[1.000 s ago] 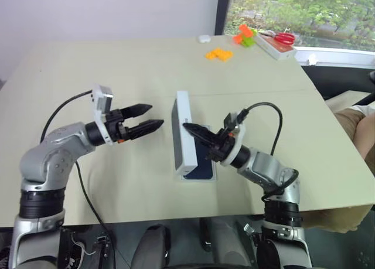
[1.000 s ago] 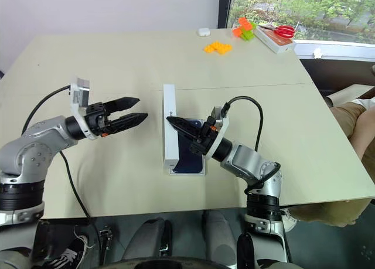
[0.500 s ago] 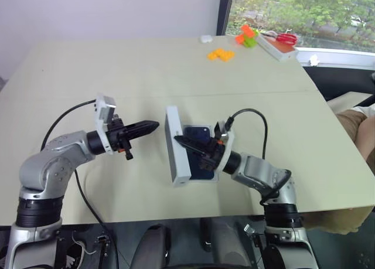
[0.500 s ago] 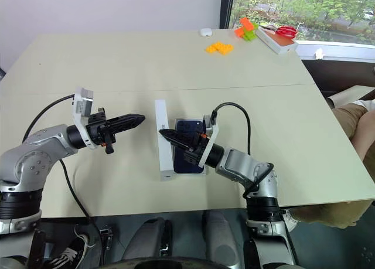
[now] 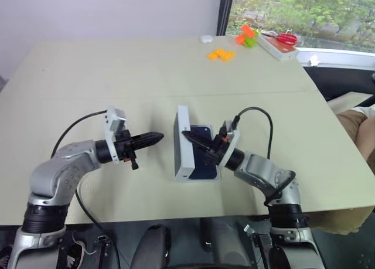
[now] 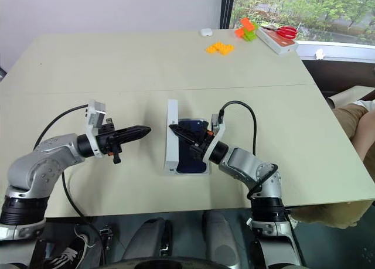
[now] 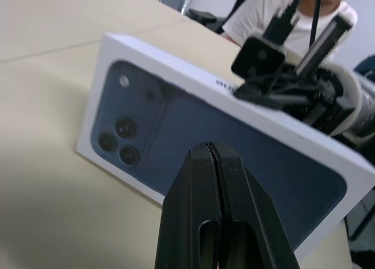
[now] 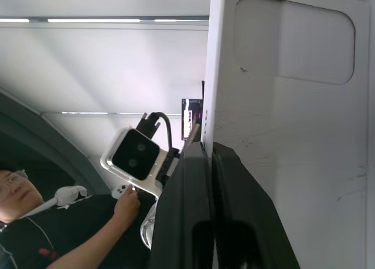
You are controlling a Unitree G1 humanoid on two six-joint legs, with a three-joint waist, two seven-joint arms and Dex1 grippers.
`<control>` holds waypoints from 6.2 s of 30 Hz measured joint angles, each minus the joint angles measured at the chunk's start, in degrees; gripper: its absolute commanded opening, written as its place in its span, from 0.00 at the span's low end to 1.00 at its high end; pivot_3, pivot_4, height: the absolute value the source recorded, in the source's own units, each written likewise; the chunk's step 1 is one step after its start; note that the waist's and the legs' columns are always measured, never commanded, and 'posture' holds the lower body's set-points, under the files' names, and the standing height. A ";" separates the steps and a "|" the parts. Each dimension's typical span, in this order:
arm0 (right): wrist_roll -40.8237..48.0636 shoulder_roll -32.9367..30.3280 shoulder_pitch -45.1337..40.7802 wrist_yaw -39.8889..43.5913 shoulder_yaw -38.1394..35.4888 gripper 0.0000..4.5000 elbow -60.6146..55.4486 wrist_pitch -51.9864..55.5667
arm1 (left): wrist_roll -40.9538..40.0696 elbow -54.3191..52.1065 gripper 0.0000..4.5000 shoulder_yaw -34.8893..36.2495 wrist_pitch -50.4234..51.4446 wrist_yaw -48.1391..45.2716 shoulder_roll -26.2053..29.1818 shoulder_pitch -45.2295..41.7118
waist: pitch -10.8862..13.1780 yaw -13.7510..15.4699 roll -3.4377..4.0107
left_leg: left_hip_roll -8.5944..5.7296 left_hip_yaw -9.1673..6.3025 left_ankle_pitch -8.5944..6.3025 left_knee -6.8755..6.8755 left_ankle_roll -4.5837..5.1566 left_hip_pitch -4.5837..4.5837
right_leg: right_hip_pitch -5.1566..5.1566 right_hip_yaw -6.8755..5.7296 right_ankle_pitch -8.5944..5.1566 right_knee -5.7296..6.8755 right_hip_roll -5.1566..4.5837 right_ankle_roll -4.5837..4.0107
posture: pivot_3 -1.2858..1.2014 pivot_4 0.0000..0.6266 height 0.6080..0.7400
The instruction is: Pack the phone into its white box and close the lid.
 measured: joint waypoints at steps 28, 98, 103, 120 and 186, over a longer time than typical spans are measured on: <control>-24.72 -32.28 -8.04 38.25 -1.06 0.99 -3.46 5.73 | 6.00 4.09 0.00 -7.48 -4.47 1.89 -10.41 -3.34 | -0.03 1.48 -0.05 | -0.02 0.09 -0.01 0.04 0.01 0.01 | 0.05 0.04 -0.03 -0.04 0.07 0.07 | 0.52 0.24 1.00; -100.45 -34.50 -4.17 71.77 15.12 0.01 -5.87 -39.44 | 13.81 6.39 0.00 -14.71 5.92 3.94 -8.89 -3.36 | -0.02 1.67 -0.05 | -0.13 -0.05 -0.02 0.11 0.01 1.07 | 1.18 -0.03 -0.19 -0.10 -0.08 0.15 | 0.52 0.24 1.00; -101.96 -34.47 -4.17 71.99 15.19 0.01 -5.90 -40.24 | 12.06 4.86 0.00 -12.79 9.37 4.99 -9.67 -4.72 | -0.02 1.62 -0.05 | -0.13 -0.07 -0.02 0.11 0.01 1.06 | 1.18 -0.05 -0.11 -0.10 -0.08 0.12 | 0.52 0.24 1.00; -103.64 -34.50 -3.29 73.36 15.53 0.01 -5.88 -40.63 | 11.43 1.73 0.00 -12.73 9.19 6.07 -8.85 -4.70 | -0.02 1.59 -0.05 | -0.13 -0.08 -0.02 0.10 0.01 1.07 | 1.18 -0.05 -0.13 -0.09 -0.08 0.09 | 0.52 0.24 1.00; -100.37 -30.58 4.02 68.67 15.71 0.01 -18.18 -30.75 | 13.85 0.69 0.00 -14.67 6.69 7.25 -8.41 -1.03 | -0.08 1.52 -0.07 | -0.10 -0.14 -0.11 0.01 0.12 1.15 | 1.27 -0.10 -0.44 -0.25 -0.07 0.24 | 0.52 0.24 1.00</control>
